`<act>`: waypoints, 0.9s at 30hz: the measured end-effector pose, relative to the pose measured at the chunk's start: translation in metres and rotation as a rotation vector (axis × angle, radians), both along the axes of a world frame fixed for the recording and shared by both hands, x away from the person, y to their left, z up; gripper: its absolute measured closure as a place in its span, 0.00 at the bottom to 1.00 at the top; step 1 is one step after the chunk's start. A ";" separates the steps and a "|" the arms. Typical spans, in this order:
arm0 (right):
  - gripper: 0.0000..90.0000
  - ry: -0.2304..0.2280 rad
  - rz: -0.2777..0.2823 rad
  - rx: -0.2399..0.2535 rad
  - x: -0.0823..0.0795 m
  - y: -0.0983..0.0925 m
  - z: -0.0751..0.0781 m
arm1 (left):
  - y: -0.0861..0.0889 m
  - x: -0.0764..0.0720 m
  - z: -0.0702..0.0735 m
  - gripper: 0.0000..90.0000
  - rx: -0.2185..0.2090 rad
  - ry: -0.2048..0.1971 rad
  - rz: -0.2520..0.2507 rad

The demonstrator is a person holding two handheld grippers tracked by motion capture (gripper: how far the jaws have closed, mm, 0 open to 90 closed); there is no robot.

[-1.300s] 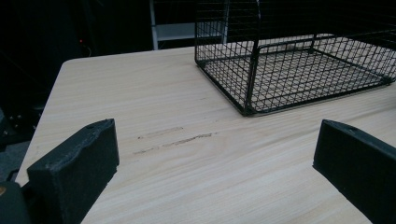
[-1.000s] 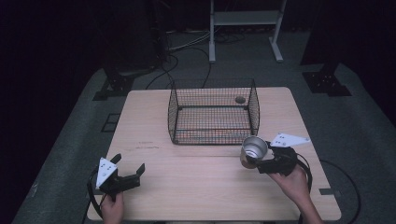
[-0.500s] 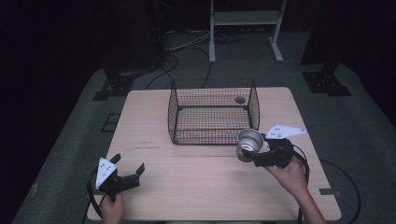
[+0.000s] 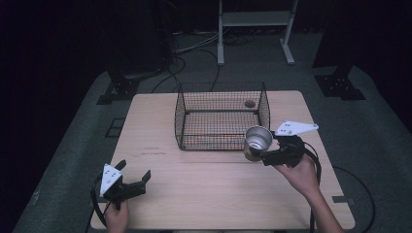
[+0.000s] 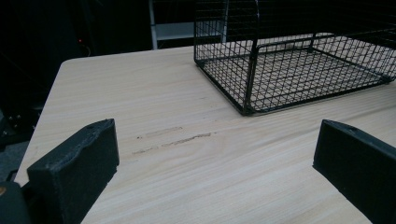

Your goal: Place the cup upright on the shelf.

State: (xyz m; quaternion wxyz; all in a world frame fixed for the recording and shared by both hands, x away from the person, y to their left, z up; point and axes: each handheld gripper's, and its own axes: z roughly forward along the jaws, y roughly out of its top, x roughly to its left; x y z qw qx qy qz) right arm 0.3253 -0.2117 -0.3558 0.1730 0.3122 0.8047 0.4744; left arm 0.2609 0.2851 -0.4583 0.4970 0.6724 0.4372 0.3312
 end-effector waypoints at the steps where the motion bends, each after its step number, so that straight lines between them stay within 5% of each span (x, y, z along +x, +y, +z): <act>1: 0.20 -0.002 0.003 -0.005 0.002 0.003 0.003 | 0.000 0.000 0.000 0.00 -0.001 0.000 0.001; 27: 0.20 -0.008 0.024 -0.035 0.034 0.026 0.032 | 0.001 0.000 0.000 0.00 -0.009 -0.006 0.004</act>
